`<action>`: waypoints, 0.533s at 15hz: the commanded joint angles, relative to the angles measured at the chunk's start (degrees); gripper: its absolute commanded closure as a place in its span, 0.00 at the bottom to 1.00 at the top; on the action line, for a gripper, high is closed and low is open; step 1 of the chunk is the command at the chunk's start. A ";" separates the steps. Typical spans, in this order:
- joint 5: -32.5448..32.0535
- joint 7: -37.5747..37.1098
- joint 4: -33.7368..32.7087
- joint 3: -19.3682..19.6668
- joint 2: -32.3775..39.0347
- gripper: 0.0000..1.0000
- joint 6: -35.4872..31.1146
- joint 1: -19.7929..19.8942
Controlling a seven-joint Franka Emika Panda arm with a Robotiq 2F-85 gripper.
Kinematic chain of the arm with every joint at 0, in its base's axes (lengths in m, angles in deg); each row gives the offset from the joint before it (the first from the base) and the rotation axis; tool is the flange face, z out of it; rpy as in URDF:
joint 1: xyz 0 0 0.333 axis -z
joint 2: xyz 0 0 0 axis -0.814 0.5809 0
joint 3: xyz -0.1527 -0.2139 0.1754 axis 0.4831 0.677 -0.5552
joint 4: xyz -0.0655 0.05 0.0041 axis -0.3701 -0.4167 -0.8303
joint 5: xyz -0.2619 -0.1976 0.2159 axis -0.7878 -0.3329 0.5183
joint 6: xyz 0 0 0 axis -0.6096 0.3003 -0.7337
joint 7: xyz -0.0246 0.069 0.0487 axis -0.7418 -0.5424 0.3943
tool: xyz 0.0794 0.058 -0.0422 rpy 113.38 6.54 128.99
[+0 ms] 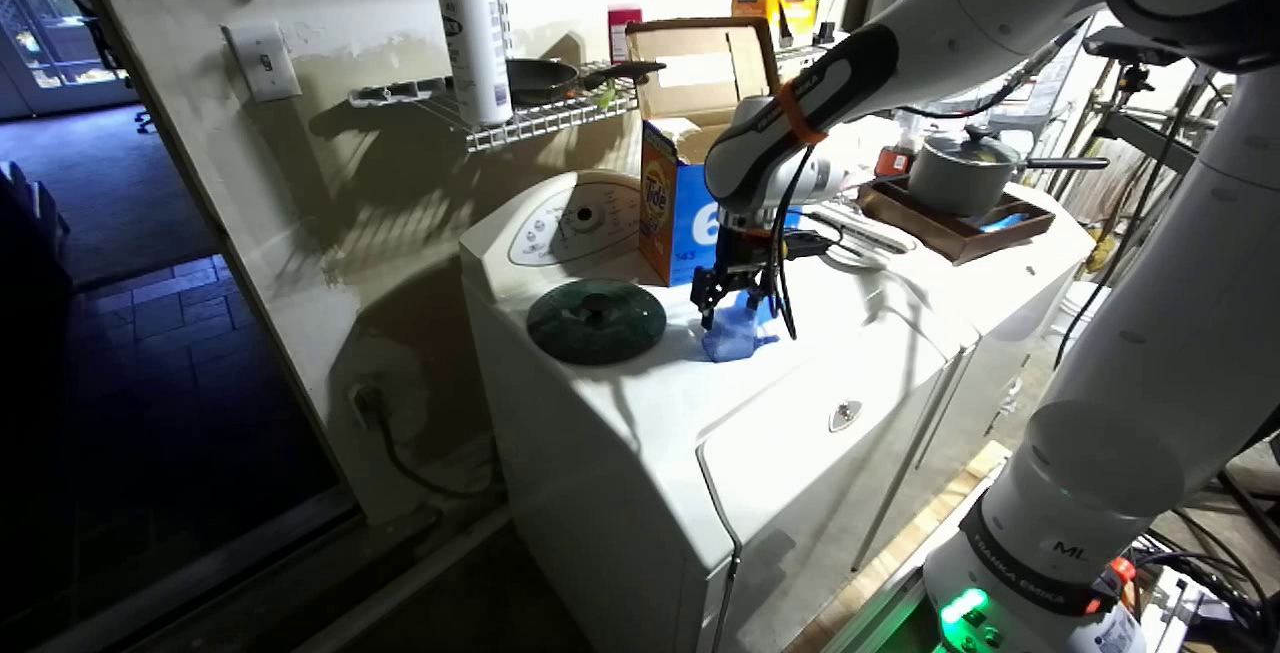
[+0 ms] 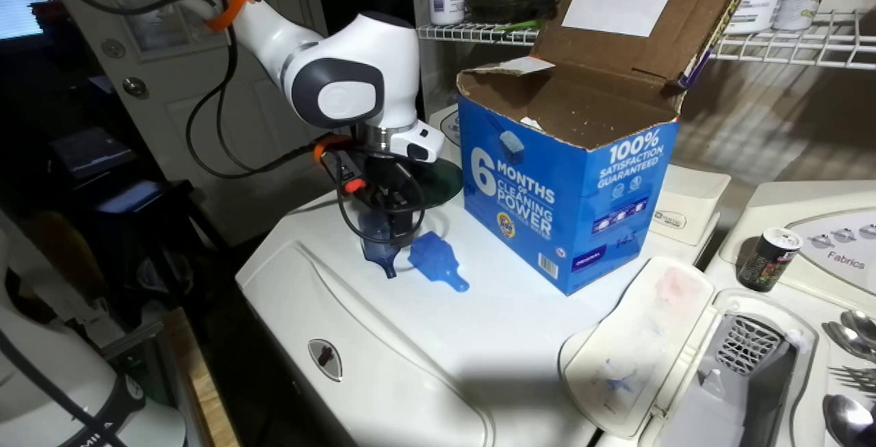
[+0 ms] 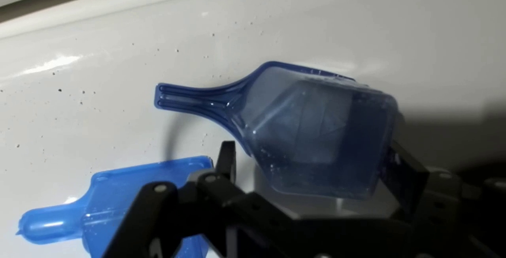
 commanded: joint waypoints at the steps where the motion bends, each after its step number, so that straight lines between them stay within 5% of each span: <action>1: 1.37 0.32 -2.59 0.10 1.65 0.12 2.79 0.43; 4: 1.19 -0.09 -3.32 0.25 1.92 0.00 4.15 0.57; 8: 1.23 -0.39 -4.09 0.29 2.07 0.00 6.10 0.86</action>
